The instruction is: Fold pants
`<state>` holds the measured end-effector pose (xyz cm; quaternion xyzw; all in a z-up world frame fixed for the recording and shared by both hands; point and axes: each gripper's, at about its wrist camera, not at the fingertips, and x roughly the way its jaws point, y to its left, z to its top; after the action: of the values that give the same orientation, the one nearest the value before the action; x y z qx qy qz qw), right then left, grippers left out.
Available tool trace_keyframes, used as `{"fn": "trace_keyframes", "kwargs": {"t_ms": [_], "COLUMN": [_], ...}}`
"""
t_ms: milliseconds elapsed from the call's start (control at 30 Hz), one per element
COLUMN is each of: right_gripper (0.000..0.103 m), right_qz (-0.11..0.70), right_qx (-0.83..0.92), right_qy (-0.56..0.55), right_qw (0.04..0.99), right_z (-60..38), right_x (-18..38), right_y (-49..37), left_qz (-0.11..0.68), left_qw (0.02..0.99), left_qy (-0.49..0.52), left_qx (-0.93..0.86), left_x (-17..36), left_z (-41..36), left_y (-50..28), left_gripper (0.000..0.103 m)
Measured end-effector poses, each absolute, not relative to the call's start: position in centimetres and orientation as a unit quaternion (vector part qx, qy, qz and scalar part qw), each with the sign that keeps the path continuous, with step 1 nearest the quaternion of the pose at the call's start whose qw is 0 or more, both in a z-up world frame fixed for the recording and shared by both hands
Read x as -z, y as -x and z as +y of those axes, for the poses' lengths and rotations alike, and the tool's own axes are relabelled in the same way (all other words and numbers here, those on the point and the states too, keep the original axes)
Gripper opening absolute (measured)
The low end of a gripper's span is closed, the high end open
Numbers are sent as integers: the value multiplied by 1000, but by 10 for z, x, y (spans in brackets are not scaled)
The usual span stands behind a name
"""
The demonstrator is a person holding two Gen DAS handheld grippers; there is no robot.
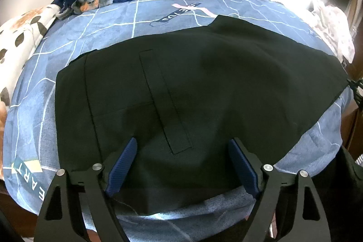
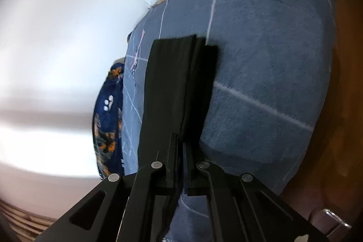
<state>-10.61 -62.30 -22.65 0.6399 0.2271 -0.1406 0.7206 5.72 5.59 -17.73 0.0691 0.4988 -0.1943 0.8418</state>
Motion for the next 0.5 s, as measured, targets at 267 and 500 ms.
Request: {"fn": "trace_keyframes", "kwargs": {"t_ms": [267,500], "right_gripper": [30,30], "right_qz": [171,142], "right_qx": [153,215], "right_qy": [-649,-647], "right_qw": [725,718], "right_z": [-642,-665], "right_x": [217,221], "right_y": [133,158], "left_qz": [494,475], "left_qw": [845,857], "left_qy": [-69,-44], "left_qx": [193,195], "left_x": [178,175], "left_z": [52,58], "left_y": [-55,-50], "left_gripper": [88,87]}}
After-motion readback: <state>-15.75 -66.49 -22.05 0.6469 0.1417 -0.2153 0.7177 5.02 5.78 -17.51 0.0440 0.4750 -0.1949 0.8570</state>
